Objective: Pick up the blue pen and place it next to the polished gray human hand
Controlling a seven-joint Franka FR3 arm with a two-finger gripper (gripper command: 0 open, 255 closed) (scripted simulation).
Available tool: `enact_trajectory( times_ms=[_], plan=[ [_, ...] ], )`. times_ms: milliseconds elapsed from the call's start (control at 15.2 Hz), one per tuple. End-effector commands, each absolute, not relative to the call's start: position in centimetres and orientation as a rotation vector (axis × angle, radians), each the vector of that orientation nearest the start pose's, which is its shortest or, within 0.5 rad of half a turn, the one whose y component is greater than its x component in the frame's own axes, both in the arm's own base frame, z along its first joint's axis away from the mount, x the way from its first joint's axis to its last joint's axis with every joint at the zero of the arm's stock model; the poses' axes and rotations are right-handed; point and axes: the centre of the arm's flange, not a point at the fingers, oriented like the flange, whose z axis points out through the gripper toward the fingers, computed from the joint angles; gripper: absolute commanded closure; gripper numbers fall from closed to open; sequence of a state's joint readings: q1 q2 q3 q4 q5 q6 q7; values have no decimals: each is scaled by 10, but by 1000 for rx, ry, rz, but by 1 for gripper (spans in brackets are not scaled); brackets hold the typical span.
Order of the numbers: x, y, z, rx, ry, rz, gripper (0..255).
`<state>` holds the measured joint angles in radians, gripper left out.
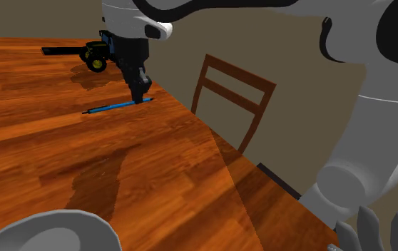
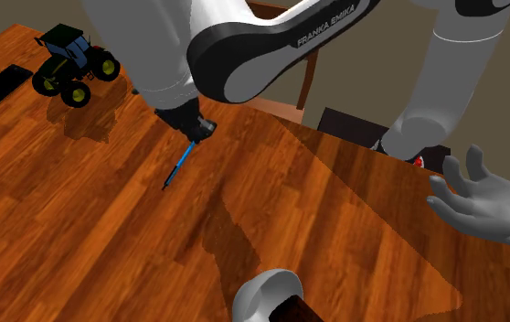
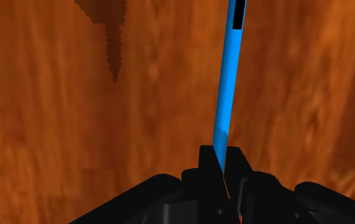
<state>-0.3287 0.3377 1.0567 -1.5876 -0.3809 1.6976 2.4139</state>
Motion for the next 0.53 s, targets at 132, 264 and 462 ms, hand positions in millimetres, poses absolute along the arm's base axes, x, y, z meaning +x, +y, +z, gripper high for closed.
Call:
enact_trajectory(
  times_ms=[132, 264, 462],
  plan=[
    [525, 325, 538, -2173, 2337, -132, 255],
    [525, 325, 548, -2173, 2337, -132, 255],
    [525, 325, 564, -2173, 2337, -132, 255]
  ],
)
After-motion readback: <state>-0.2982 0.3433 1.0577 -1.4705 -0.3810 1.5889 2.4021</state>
